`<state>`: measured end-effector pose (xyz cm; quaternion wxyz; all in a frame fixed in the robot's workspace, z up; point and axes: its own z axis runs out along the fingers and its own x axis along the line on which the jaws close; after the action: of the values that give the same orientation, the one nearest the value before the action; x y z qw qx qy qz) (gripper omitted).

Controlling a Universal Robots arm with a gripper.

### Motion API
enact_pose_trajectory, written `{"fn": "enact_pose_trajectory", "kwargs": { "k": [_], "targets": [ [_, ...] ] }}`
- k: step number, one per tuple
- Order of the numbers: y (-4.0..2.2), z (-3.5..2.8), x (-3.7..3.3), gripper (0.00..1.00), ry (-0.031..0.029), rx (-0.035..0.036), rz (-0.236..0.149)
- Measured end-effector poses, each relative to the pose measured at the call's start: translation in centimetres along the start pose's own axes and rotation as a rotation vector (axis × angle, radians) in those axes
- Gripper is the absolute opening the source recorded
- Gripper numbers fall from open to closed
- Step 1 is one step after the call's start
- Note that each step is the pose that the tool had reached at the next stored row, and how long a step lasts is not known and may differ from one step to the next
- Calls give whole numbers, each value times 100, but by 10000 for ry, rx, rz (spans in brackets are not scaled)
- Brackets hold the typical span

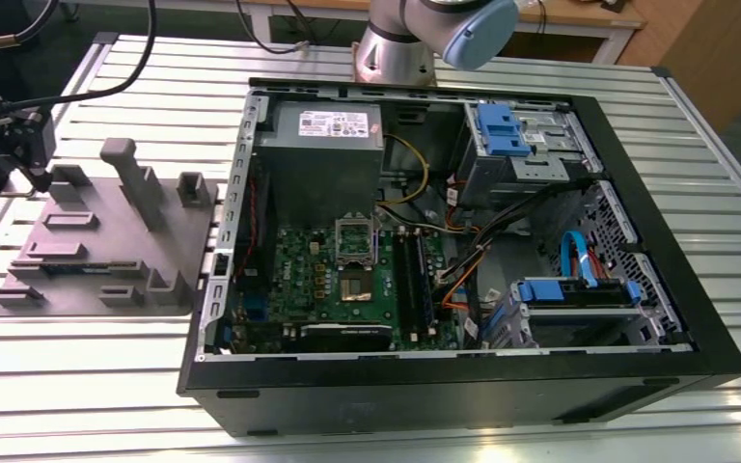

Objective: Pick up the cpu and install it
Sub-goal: 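Pick up the cpu and move it towards the insertion slot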

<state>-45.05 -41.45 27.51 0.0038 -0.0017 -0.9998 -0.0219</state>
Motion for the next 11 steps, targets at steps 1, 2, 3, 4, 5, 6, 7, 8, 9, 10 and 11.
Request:
{"fn": "enact_pose_trajectory", "kwargs": {
  "k": [1, 2, 3, 4, 5, 6, 7, 8, 9, 10, 11],
  "targets": [
    [0, 0, 0, 47, 0, 0, 0],
    [0, -1, 0, 47, 1, 0, 1],
    [0, -4, 0, 47, 2, 1, 0],
    [1, -13, -1, 47, 5, 2, 0],
    [1, -20, 0, 47, 2, 1, 1],
    [1, -27, 0, 47, 0, 0, 0],
    [2, -35, 0, 47, 1, 1, 1],
    [2, -41, 0, 47, 1, 0, 0],
    [2, -47, 0, 47, 1, 0, 1],
    [2, -53, 0, 47, 0, 0, 0],
    [3, -54, 0, 47, -2, -1, 0]
  ]
}}
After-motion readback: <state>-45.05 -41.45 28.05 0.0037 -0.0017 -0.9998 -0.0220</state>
